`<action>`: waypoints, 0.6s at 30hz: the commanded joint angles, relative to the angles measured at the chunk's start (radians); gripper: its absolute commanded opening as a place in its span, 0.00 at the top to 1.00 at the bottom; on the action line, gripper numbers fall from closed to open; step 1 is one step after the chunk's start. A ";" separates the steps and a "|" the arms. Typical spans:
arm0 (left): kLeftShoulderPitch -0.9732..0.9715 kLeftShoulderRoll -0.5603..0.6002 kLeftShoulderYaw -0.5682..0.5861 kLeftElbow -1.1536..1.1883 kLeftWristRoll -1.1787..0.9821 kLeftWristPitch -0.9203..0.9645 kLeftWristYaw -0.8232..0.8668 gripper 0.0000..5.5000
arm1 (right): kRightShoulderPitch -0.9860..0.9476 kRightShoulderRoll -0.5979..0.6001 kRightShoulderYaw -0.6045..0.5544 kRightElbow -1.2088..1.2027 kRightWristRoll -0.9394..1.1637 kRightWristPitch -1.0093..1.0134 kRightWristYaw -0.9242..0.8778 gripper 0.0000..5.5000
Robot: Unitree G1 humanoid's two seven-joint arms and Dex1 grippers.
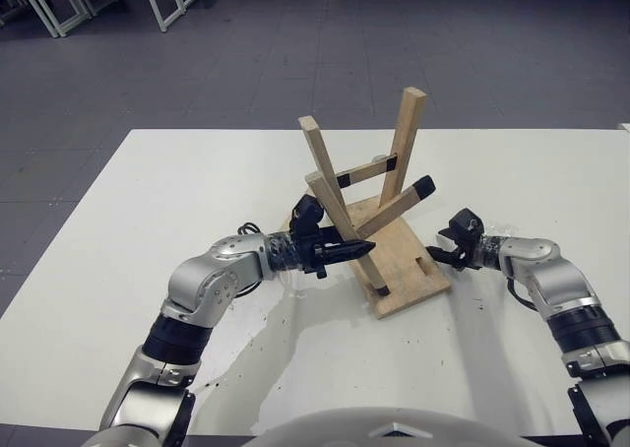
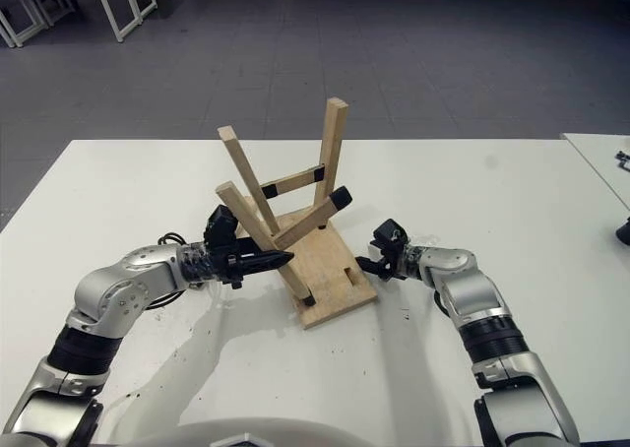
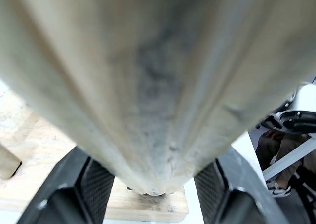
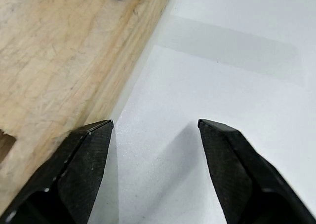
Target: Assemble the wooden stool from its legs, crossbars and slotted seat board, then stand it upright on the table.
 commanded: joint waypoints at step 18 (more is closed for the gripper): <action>0.267 0.206 -0.242 -0.052 0.549 -0.158 0.258 0.63 | 0.213 0.088 -0.012 -0.428 0.077 0.212 0.023 0.42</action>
